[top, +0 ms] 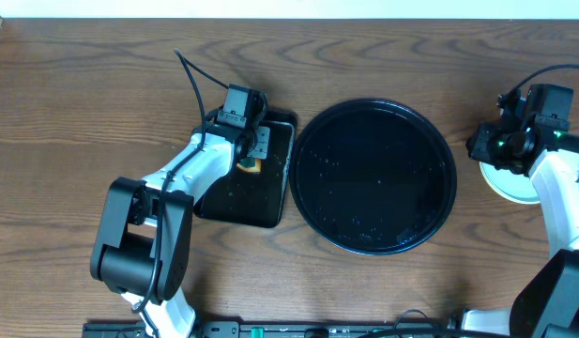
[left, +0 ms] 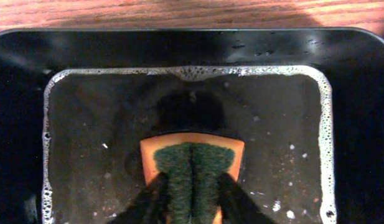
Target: Clean dirty plates on tray and stack at the side
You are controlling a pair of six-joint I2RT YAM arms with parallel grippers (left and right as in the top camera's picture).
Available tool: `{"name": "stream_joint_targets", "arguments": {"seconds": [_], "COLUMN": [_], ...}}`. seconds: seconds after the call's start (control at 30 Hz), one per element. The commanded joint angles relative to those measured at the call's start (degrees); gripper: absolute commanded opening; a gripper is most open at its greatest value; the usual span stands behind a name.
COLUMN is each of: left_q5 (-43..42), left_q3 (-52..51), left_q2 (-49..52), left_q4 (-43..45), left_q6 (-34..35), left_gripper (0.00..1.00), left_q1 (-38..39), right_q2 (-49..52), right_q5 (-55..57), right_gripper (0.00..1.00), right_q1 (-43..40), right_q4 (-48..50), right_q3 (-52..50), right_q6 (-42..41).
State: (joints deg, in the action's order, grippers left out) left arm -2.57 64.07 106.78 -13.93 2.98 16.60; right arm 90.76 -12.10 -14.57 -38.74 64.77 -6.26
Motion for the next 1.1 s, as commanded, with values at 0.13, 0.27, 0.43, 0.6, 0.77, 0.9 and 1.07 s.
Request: {"name": "stream_joint_targets", "arguments": {"seconds": [0.13,0.27,0.43,0.6,0.77,0.9,1.07], "left_q5": [0.74,0.76,0.74,0.68,0.68,0.66,0.13], "left_q3": [-0.39,-0.39,-0.39,-0.39,-0.39,-0.79,-5.27], "left_q2": [-6.19,-11.65,-16.24,-19.5,-21.2,-21.55,-26.99], "left_q4": [-0.28,-0.17,-1.55,-13.38,-31.43,-42.97,-44.15], "left_q6": [0.02,0.02,1.88,10.38,10.67,10.58,10.45], "left_gripper": [0.46,0.56,0.59,0.63,0.74,0.74,0.74], "left_q1": [-0.31,-0.31,-1.49,-5.27,-9.01,-11.1,-11.06], "right_q2": [0.37,0.37,0.31,0.31,0.04,-1.9,-10.16], "right_q5": [-1.18,-4.9,-9.6,-3.96,-3.76,-3.78,-0.52], "right_gripper": [0.3,0.31,0.41,0.99,0.99,0.99,0.99], "right_q1": [1.75,4.81,10.34,15.19,16.33,16.35,16.33], "right_q4": [-1.46,-1.9,-2.03,-10.25,-15.37,-16.39,-12.04], "right_q3": [1.01,1.01,1.88,3.58,2.89,1.53,-4.52], "right_q6": [4.28,9.68,16.9,18.43,14.1,11.98,9.46]}}
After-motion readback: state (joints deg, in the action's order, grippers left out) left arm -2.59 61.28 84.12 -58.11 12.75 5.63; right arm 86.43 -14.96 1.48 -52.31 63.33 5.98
